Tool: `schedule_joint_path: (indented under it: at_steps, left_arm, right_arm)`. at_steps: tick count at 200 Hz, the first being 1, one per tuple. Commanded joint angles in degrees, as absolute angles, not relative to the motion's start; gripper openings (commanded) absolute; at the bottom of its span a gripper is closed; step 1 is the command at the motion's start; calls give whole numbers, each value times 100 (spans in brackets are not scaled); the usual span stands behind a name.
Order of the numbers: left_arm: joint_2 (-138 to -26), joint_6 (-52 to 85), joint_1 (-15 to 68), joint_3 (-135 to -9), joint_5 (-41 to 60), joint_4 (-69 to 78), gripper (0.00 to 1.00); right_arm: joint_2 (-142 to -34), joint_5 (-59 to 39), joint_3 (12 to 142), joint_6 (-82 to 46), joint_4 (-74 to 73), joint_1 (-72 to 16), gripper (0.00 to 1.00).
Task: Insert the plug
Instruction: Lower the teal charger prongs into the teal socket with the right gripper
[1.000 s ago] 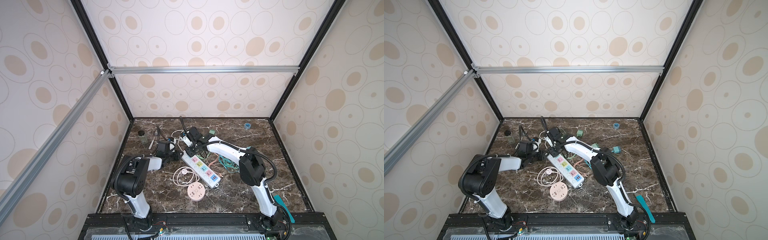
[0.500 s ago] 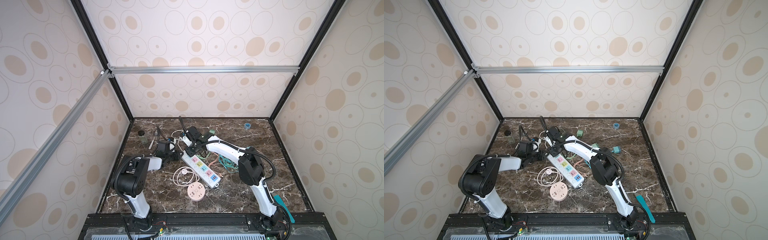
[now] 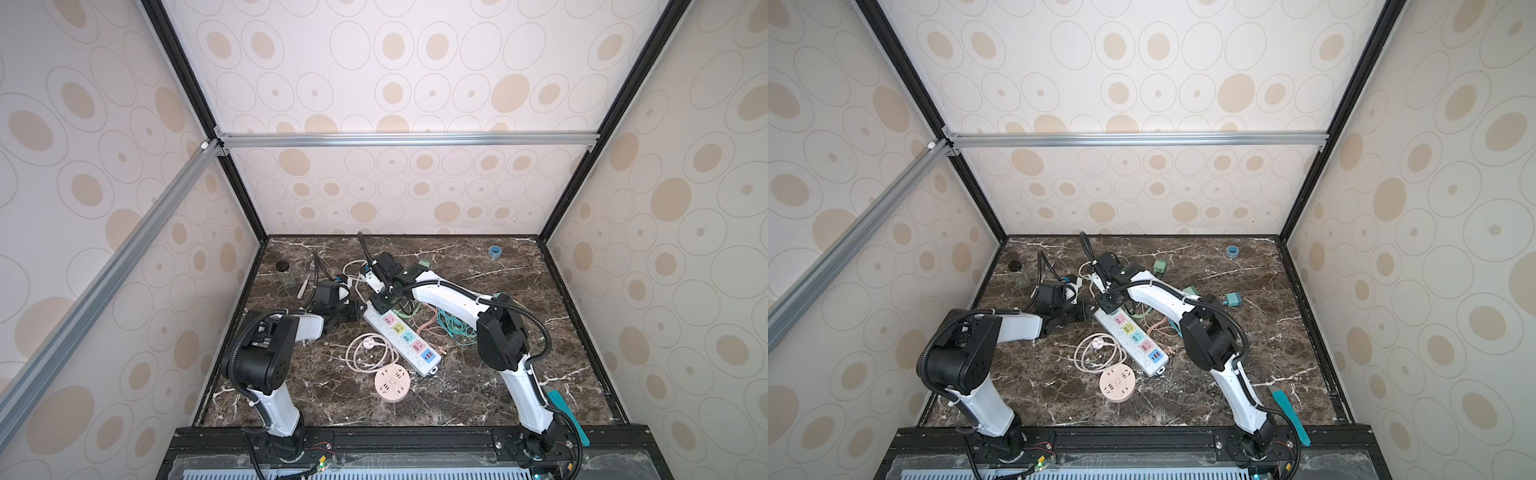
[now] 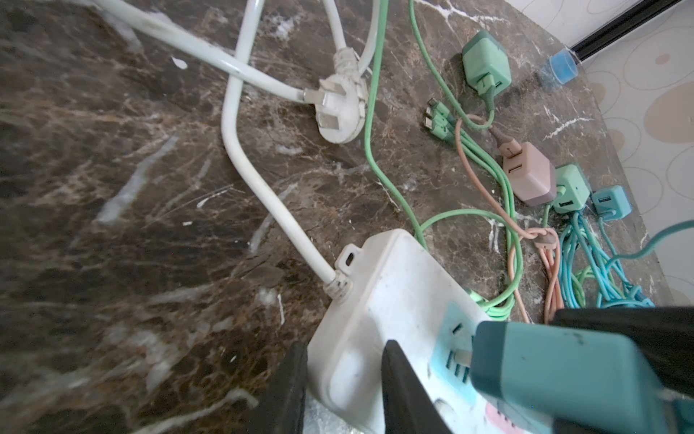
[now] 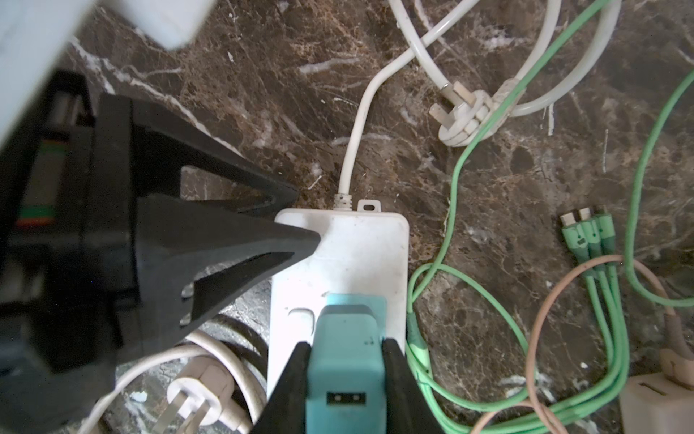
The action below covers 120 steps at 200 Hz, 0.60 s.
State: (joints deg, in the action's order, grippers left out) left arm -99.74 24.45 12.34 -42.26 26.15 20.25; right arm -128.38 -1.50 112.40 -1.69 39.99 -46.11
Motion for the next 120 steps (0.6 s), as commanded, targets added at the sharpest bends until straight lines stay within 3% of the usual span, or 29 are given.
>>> schedule_joint_path:
  at_steps: [1, 120]
  left_arm:
    - [-9931, 2435, 1195, -4275, 2829, 1918, 34]
    - [-9914, 2417, 1166, -4250, 2842, 1915, 34]
  right_arm:
    - [-13014, -71, 11285, -149, 4232, -4601, 1]
    - [-13158, -10, 11197, -198, 4142, -4613, 1]
